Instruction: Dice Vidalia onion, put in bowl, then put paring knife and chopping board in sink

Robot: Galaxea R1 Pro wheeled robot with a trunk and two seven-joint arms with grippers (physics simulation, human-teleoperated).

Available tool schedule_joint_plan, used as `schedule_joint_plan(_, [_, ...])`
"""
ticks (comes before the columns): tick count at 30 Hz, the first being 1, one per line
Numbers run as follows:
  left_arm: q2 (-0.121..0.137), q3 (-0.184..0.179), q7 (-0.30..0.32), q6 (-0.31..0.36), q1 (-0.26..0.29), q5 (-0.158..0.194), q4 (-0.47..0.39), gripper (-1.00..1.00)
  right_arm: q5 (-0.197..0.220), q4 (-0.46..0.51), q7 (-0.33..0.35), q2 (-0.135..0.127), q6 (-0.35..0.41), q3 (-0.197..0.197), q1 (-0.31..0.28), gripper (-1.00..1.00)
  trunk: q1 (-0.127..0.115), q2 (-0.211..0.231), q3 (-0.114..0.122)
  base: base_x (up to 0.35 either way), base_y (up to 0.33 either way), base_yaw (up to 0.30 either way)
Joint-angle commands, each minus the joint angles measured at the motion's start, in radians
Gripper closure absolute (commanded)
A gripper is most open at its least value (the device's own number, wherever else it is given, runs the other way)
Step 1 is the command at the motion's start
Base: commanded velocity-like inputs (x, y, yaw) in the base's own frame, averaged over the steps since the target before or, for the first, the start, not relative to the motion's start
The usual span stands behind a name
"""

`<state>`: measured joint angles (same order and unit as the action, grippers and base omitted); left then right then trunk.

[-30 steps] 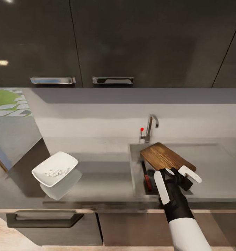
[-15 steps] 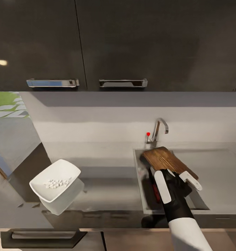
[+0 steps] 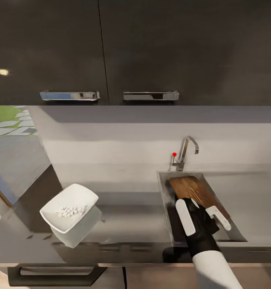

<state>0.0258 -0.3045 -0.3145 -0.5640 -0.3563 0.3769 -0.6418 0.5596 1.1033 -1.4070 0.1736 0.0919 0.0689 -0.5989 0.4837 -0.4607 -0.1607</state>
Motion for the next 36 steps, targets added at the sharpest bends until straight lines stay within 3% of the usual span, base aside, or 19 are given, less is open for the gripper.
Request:
schedule_joint_plan(1, [0.002, -0.008, -0.009, -0.002, 0.000, 0.005, -0.002, -1.00, 0.001, -0.010, -0.004, 0.001, 0.008, 0.002, -0.001, 1.00, 0.001, -0.002, -0.002, 0.000, 0.226, 0.000])
schedule_joint_plan(8, [0.002, -0.008, -0.009, -0.002, 0.000, 0.005, -0.003, -1.00, 0.011, -0.060, 0.002, 0.001, -0.028, 0.006, -0.001, 1.00, 0.001, -0.002, -0.002, 0.000, 0.047, 0.000])
schedule_joint_plan(11, [0.002, -0.008, -0.009, -0.002, 0.000, 0.005, -0.003, -1.00, 0.074, -0.069, 0.005, 0.001, -0.034, 0.008, -0.001, 1.00, 0.001, -0.002, -0.002, 0.000, 0.002, 0.000])
schedule_joint_plan(14, [0.002, -0.008, -0.009, -0.002, 0.000, 0.005, -0.002, -1.00, 0.099, -0.070, 0.006, 0.001, -0.040, 0.005, -0.001, 1.00, 0.001, -0.002, -0.002, 0.000, 0.000, 0.000])
schedule_joint_plan(29, [0.002, -0.008, -0.010, -0.002, 0.000, 0.005, -0.003, -1.00, 0.105, -0.062, 0.004, 0.001, -0.049, 0.004, -0.001, 1.00, 0.001, -0.002, -0.015, 0.119, 0.000, 0.007])
schedule_joint_plan(36, [0.002, -0.008, -0.009, -0.002, 0.000, 0.005, -0.002, -1.00, 0.100, -0.068, 0.005, 0.001, -0.093, 0.002, -0.001, 1.00, 0.001, -0.002, -0.026, 0.004, -0.019, 0.070])
